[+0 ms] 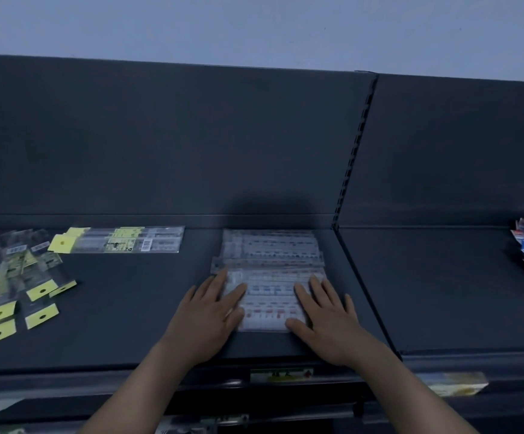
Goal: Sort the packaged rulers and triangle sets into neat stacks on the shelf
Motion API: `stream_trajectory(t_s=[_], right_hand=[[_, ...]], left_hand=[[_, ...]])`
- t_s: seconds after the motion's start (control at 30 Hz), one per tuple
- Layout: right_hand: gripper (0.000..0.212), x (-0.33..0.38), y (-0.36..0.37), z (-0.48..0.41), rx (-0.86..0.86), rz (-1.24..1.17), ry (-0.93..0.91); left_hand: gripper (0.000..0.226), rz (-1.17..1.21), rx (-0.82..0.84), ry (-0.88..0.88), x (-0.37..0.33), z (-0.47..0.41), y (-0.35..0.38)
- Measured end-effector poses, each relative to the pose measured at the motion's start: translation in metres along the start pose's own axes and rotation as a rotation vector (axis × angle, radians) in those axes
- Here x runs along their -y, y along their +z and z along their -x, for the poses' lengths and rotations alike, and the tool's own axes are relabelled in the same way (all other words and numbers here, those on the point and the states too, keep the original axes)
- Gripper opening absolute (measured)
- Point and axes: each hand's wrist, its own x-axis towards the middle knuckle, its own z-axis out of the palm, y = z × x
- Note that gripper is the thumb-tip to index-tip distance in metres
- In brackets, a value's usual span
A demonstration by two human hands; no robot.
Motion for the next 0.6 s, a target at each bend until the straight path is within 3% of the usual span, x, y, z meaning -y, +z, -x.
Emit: stream_trajectory(t_s=[0.1,0.17,0.23,0.33,0.5,0.6], right_hand=[[0.079,-0.002,-0.006,0.01,0.004,-0.134,-0.003],[0.08,-0.009,-0.014,0.006,-0.1,-0.275,0.035],[0.078,-0.018,-0.024,-0.009,-0.197,-0.429,0.107],[0.071,-0.019,-0.033,-0.03,-0.211,-0.497,0.169],[0.065,-0.008,-0.019,-0.039,-0.255,-0.658,0.063],[0.052,-0.018,-0.02,-0.047,-0.351,-0.756,0.143]], left_hand=[[0.08,0.088,-0.02,-0.036,0.006,0.005,-0.002],[0.065,0.23,-0.054,-0.122,0.008,0.001,-0.009],[0.068,0.448,-0.067,-0.213,0.009,-0.012,-0.016],[0.07,0.661,-0.024,-0.253,0.006,-0.035,-0.018],[0.062,0.72,-0.062,-0.158,-0.005,-0.036,-0.012],[0.03,0.784,-0.183,-0.177,0.001,-0.036,-0.013]])
